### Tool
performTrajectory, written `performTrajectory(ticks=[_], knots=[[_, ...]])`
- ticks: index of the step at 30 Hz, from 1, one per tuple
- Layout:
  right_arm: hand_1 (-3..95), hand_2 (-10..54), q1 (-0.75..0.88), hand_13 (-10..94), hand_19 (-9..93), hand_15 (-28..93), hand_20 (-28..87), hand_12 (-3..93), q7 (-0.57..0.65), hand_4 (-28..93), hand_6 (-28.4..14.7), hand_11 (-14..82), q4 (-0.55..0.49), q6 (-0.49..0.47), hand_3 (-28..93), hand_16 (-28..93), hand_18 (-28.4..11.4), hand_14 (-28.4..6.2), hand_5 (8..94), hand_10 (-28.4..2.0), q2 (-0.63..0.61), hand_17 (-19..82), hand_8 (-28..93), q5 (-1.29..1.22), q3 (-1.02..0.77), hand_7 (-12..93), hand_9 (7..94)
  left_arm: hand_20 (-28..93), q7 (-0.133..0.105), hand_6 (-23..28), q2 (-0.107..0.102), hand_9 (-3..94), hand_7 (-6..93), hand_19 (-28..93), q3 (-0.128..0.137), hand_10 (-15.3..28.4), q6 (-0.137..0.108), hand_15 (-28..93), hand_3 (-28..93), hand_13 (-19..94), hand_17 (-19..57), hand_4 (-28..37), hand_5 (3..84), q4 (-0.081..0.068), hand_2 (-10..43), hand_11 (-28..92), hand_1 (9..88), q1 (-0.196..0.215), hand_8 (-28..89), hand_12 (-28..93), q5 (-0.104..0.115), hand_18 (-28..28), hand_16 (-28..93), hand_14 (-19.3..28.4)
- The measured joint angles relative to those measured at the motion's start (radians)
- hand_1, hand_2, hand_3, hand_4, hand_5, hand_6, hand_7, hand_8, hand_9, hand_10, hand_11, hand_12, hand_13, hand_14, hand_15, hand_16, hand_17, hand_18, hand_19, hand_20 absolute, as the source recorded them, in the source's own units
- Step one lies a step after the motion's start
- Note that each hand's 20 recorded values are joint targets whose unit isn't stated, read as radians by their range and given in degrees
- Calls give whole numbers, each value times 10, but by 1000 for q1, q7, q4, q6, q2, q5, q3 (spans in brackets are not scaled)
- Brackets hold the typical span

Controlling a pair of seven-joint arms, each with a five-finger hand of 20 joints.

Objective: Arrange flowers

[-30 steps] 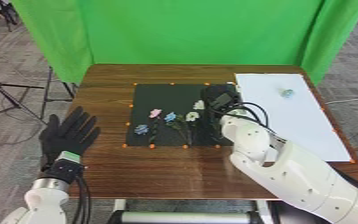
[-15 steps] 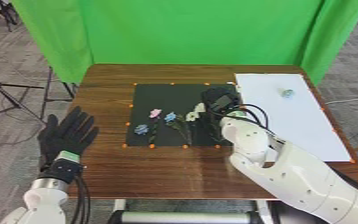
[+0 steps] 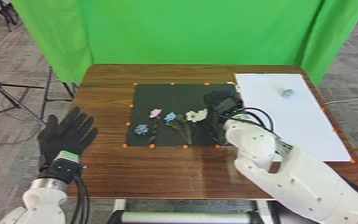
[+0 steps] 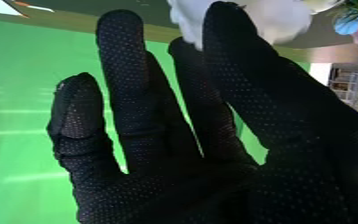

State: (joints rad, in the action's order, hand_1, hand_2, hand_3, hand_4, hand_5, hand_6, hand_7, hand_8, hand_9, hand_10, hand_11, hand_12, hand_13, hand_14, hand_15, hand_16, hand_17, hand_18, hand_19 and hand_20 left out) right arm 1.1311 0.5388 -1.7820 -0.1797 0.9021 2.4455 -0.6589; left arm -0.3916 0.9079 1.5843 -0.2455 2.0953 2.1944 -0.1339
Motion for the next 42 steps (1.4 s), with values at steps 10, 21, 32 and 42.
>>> performTrajectory(ticks=[10,21,32,42], knots=[[450,-95,71,546,880,541,292,132,15,-283,-75,95,-64,-42,825,168,-246,-152,457,-201,-18,344,-112,-33,-98,134,424,88,-10,62,-3,259,184,303,0,130,-1,332,704,174,-66,-283,327,11,78,215,273,15,-109,110,4,122,-72,134],[358,-92,79,205,681,408,231,130,100,-259,-77,96,-15,158,834,74,-231,-222,454,-218,-42,167,-113,-58,-231,141,340,89,-18,65,5,260,178,303,0,131,0,331,697,177,-66,-283,330,6,85,215,269,12,-107,109,6,123,-73,134],[350,-95,-105,149,558,297,166,119,79,-280,-66,73,323,146,844,34,-202,-198,378,-193,-61,106,-115,-162,-226,143,279,89,-48,65,2,260,182,304,-10,132,-1,331,699,178,-66,-283,325,7,84,215,269,14,-108,110,15,123,-73,135],[502,-95,-200,166,571,290,179,105,71,-281,-63,80,450,-197,864,46,-204,-184,326,-180,-53,134,-118,-254,-210,150,241,88,-51,67,-5,299,184,303,-15,140,6,354,703,202,-66,-283,337,6,82,239,273,12,-109,119,16,123,-71,140]])
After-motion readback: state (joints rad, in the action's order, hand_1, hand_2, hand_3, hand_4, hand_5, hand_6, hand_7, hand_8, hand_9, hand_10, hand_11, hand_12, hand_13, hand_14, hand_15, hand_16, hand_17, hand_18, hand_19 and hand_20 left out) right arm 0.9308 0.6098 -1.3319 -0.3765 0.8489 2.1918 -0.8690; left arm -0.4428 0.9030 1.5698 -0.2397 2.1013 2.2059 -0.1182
